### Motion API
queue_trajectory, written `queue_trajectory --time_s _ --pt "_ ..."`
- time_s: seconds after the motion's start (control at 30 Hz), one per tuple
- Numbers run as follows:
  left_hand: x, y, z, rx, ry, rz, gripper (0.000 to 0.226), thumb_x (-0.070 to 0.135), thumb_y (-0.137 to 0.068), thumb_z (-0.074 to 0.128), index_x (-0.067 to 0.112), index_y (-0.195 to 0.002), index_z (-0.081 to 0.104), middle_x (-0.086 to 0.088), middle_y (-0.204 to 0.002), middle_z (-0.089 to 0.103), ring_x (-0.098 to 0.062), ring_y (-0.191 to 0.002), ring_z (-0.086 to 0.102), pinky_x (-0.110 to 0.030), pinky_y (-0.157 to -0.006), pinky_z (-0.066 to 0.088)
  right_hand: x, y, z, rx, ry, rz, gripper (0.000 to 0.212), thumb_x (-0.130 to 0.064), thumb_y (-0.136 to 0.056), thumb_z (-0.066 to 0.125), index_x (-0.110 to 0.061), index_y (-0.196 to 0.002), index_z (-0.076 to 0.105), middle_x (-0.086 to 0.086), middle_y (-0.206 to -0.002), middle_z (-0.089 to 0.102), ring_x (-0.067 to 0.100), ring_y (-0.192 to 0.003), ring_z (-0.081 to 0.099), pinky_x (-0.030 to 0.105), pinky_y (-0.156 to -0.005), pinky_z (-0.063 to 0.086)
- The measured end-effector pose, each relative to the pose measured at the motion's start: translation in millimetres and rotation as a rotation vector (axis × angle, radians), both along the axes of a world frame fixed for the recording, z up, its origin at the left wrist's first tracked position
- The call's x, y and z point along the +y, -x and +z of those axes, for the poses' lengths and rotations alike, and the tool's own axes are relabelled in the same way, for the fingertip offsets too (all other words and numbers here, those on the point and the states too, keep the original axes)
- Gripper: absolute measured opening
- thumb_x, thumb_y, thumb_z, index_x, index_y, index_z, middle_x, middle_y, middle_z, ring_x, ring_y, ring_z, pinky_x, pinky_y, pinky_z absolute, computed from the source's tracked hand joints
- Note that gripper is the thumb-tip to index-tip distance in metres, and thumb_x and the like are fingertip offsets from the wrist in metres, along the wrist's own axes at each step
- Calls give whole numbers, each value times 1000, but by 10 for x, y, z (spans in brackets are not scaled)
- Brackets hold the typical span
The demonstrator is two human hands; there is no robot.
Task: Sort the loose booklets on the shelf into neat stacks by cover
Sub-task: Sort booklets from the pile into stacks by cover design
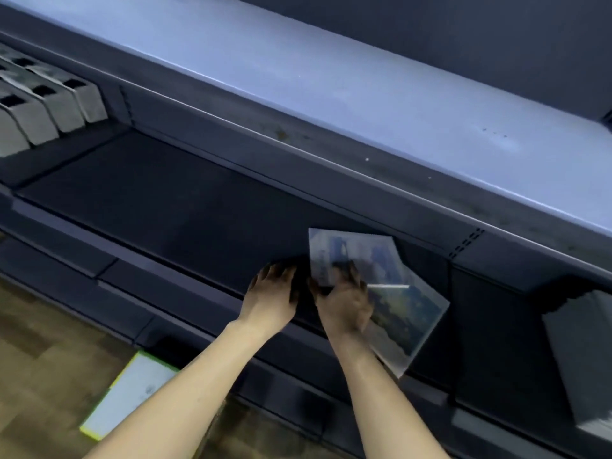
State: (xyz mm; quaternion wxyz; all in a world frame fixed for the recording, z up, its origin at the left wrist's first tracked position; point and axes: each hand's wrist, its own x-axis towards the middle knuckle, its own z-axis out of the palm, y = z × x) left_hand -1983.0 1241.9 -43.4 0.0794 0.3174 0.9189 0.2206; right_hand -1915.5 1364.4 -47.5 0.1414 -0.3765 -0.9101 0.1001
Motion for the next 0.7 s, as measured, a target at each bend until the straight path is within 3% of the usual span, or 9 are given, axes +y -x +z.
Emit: queue_trajectory --time_s 0.1,0.17,0.27,0.37,0.47,0.6,0.7 --pt "21 83 34 -26 4 -24 55 33 -101 40 25 -153 25 -3 -154 33 -29 -138 35 -41 -107 40 -17 -57 -55 172 -74 25 20 -40 -87 66 -21 -86 72 3 -81 73 27 -69 69 35 -61 56" --pt "81 148 82 -44 13 -28 59 36 -101 40 21 -155 19 -8 -155 31 -31 -137 36 -43 -105 42 -7 -131 -17 263 -61 18 16 -27 -87 70 -16 -77 70 4 -68 69 27 -59 66 30 -49 51" --pt "215 214 190 -86 -19 -12 60 36 -103 36 17 -156 14 -11 -157 26 -32 -138 35 -42 -109 37 91 -301 64 412 6 -79 34 -37 -97 51 -14 -79 69 3 -72 70 27 -64 66 32 -51 50" --pt "381 201 284 -121 -64 -29 57 37 -104 32 18 -156 16 -10 -158 26 -30 -139 34 -43 -110 35 206 -571 132 531 163 -217 26 -30 -101 53 -14 -95 71 1 -89 72 21 -83 67 31 -65 48" --pt "552 109 340 -120 -44 -99 54 38 -104 31 21 -155 21 -9 -156 29 -31 -137 37 -45 -107 38 324 -860 153 566 190 -278 23 -25 -103 49 -15 -101 69 -2 -91 68 16 -83 64 26 -65 39" --pt "781 -67 370 -140 32 -154 51 41 -104 29 26 -153 26 -10 -151 37 -32 -132 43 -45 -104 41 421 -1197 99 563 333 -303 25 -27 -105 40 -19 -102 64 -3 -97 62 15 -87 60 28 -70 45" --pt "948 -184 294 -194 69 -203 45 43 -104 30 26 -144 39 -9 -136 54 -32 -119 55 -43 -96 48 393 -1387 -5 499 184 -249 25 -26 -103 43 -17 -100 65 -4 -103 59 20 -95 51 33 -75 43"
